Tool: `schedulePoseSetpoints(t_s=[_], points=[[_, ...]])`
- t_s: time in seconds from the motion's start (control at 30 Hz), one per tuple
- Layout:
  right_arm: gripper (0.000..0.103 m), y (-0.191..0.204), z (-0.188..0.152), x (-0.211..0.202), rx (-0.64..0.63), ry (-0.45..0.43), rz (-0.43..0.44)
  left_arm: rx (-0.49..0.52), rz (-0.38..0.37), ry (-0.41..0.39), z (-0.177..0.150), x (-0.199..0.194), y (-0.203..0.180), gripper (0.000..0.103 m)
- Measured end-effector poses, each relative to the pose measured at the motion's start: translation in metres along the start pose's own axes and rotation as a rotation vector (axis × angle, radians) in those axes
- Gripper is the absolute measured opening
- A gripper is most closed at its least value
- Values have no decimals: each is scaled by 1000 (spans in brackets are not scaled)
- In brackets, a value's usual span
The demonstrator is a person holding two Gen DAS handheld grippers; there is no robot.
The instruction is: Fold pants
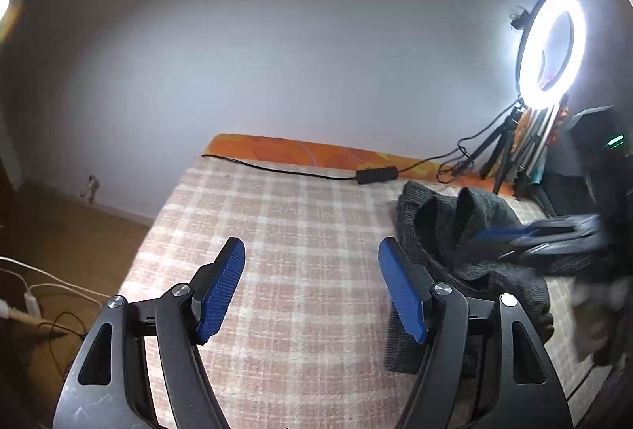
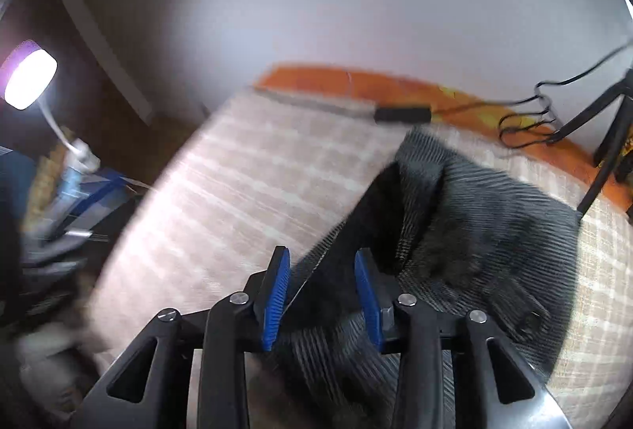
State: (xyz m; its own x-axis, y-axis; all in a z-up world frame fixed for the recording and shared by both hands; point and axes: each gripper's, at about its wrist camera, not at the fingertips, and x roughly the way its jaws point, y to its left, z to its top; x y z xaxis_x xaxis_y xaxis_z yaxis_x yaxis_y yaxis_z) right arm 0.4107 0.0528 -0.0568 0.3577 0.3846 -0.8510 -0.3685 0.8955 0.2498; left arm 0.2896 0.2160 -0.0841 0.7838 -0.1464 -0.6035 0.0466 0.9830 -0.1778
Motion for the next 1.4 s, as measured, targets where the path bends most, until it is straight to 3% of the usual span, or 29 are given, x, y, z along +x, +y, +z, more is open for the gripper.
schedulePoseSetpoints(t_s=[0.1,0.2,0.33,0.43,0.5,0.57,0.63,0.7,0.77,0.8,0.9,1.07,1.13,1.27,1.4], points=[[47,-25,-22,-50,36,-101,48,8,-57,6,0,-1,-13,70],[48,-52,-49,-69,101,-118,62,18,-140,22,-3,0,-33,70],[50,-59,-81,-62,36,-99,21,36,-218,46,-4,4,-58,70],[58,-46,-86,-41,-51,-65,7,42,-227,72,-6,12,-67,70],[58,-34,-88,-31,-135,-48,-54,40,-231,79,-7,14,-69,70],[42,-22,-89,-17,-216,-32,-97,51,-222,80,-7,14,-69,70],[18,-15,-91,-6,-250,-4,-117,56,-214,78,-7,13,-68,70],[11,-11,-88,-8,-252,-19,-92,46,-219,74,-6,11,-66,70],[11,-6,-83,-14,-245,-42,-32,41,-218,68,-6,11,-65,70],[13,-5,-80,-15,-244,-41,-11,39,-218,69,-6,12,-65,70],[41,-4,-78,3,-265,62,70,56,-217,88,-10,17,-69,70],[45,-19,-69,-33,-211,-8,233,94,-222,111,-17,21,-78,70],[46,-30,-67,-48,-212,-45,222,102,-215,106,-17,21,-83,70],[46,-70,-52,-65,-145,-120,118,163,-202,90,-19,23,-104,70],[46,-97,-25,-43,-131,-116,9,292,-173,160,-37,45,-132,70]])
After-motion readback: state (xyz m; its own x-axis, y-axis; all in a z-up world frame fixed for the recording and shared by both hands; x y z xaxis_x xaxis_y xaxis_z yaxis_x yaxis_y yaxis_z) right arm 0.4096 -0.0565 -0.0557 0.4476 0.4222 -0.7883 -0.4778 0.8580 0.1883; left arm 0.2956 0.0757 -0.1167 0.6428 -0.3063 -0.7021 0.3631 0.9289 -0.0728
